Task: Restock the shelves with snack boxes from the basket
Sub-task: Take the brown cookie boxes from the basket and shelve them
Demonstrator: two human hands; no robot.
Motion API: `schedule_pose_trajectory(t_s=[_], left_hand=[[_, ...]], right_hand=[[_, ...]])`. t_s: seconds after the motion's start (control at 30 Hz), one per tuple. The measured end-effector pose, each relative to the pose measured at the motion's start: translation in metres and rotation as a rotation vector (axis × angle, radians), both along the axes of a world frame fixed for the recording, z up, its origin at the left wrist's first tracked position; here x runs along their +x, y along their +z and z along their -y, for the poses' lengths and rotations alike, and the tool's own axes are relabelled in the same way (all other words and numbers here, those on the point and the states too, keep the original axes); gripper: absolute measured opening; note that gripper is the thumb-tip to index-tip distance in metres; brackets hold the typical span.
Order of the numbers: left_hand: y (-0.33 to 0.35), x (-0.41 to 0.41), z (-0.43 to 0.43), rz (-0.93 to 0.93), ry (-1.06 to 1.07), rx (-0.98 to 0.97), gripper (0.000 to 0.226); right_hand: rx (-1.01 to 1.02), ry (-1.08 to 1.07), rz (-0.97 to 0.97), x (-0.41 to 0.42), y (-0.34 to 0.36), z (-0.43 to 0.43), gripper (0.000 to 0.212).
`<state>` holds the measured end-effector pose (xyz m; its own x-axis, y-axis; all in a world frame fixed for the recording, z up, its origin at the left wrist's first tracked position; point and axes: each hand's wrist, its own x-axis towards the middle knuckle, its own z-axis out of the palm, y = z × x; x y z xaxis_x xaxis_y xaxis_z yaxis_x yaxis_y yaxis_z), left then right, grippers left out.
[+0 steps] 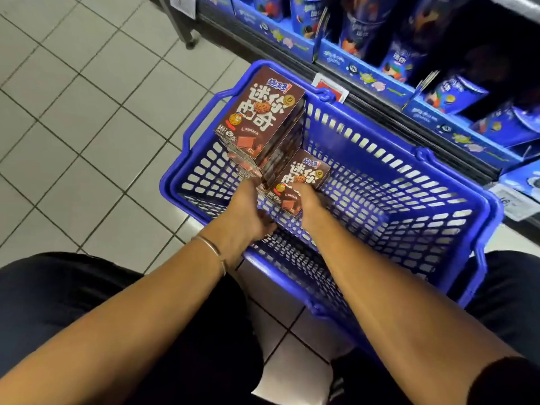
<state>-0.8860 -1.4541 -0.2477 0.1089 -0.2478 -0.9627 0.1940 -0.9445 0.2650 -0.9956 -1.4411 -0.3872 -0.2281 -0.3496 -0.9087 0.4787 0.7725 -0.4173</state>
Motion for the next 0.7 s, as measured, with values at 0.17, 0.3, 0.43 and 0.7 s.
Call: schedule_pose_trajectory(t_s=[0.17, 0.3, 0.43, 0.7], left_hand=[[0.008, 0.006, 0.003, -0.049, -0.046, -0.001, 0.046], [0.020, 0.006, 0.009, -0.047, -0.119, -0.057, 0.038], [0.030, -0.010, 0.022, -0.077, -0.115, -0.153, 0.029], [0.035, -0.030, 0.013, -0.070, -0.440, -0.587, 0.068]], right_hand=[[-0.036, 0.076, 0.087, -0.014, 0.016, -0.005, 0.061], [-0.147, 0.007, 0.077, -0.029, 0.043, -0.017, 0.039], [-0.293, 0.026, 0.115, -0.055, 0.078, -0.031, 0.025], [-0.506, 0.080, 0.238, -0.078, 0.162, -0.037, 0.032]])
